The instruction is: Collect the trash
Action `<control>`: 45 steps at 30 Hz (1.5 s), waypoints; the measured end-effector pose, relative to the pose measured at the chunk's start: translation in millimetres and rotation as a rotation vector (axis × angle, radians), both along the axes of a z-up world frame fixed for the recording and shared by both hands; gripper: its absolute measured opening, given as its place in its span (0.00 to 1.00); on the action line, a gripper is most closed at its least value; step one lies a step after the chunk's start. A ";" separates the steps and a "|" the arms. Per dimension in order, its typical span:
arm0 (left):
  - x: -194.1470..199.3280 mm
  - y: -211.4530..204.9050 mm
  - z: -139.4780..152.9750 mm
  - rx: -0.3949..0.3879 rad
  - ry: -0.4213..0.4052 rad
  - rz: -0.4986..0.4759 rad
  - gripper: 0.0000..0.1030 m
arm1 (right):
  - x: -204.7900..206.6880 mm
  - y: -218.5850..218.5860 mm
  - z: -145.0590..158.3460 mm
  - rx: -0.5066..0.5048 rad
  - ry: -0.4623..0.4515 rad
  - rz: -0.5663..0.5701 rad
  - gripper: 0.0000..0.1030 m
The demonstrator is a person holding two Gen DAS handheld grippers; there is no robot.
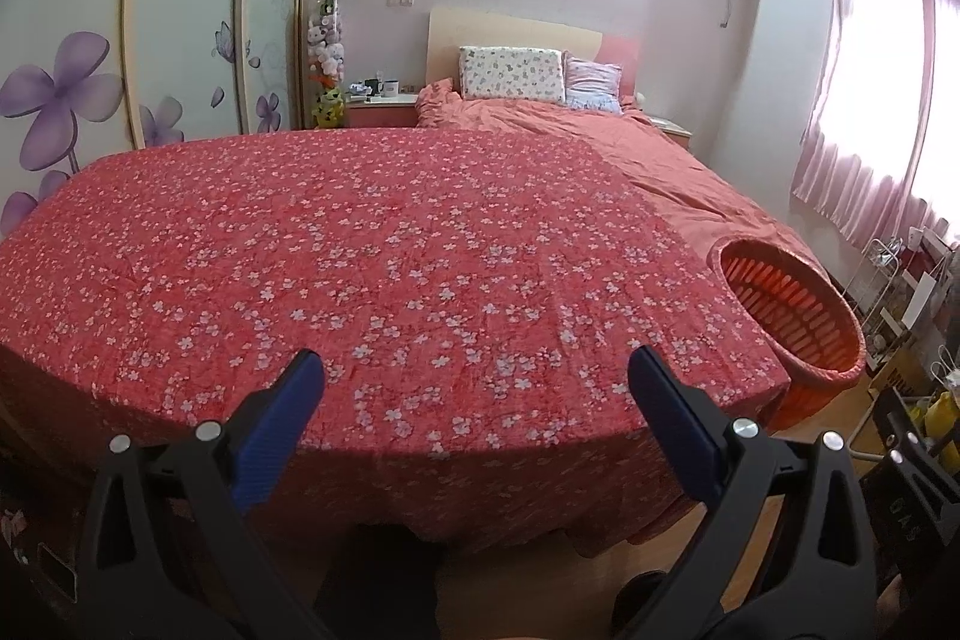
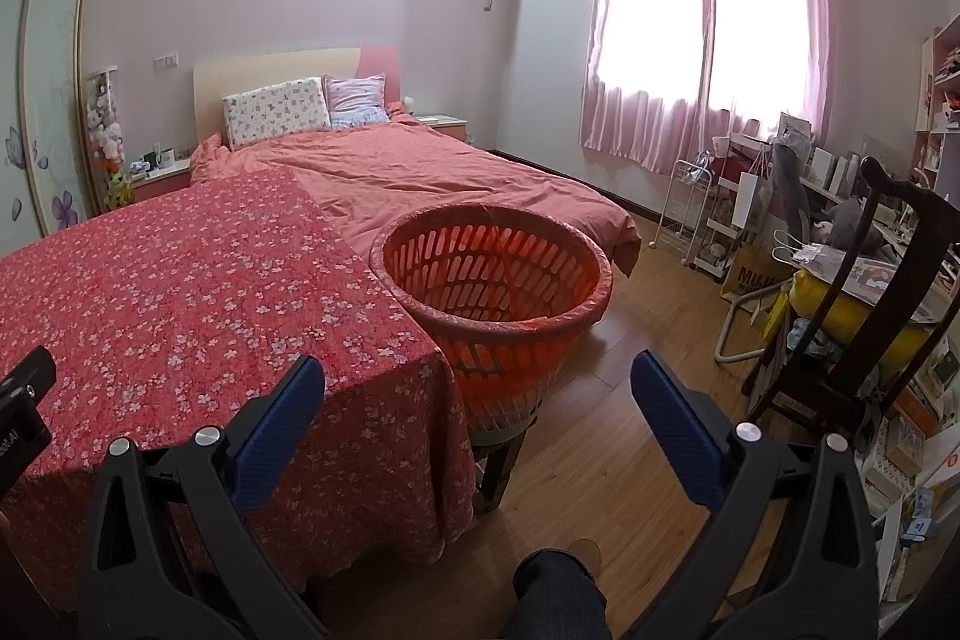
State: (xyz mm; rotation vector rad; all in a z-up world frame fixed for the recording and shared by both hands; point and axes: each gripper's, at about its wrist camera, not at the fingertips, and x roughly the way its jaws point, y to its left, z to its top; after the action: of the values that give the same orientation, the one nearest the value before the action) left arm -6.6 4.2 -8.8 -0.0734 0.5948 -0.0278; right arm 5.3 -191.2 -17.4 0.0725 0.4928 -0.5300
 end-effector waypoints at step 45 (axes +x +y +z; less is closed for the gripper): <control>-9.5 0.1 11.2 0.008 -0.044 -0.012 0.96 | -2.8 4.4 3.2 0.000 -0.011 0.001 0.98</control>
State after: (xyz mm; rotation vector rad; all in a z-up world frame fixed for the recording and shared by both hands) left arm -16.0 4.4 2.3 -0.0616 0.5511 -0.0388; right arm 2.5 -186.7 -14.1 0.0748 0.4820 -0.5281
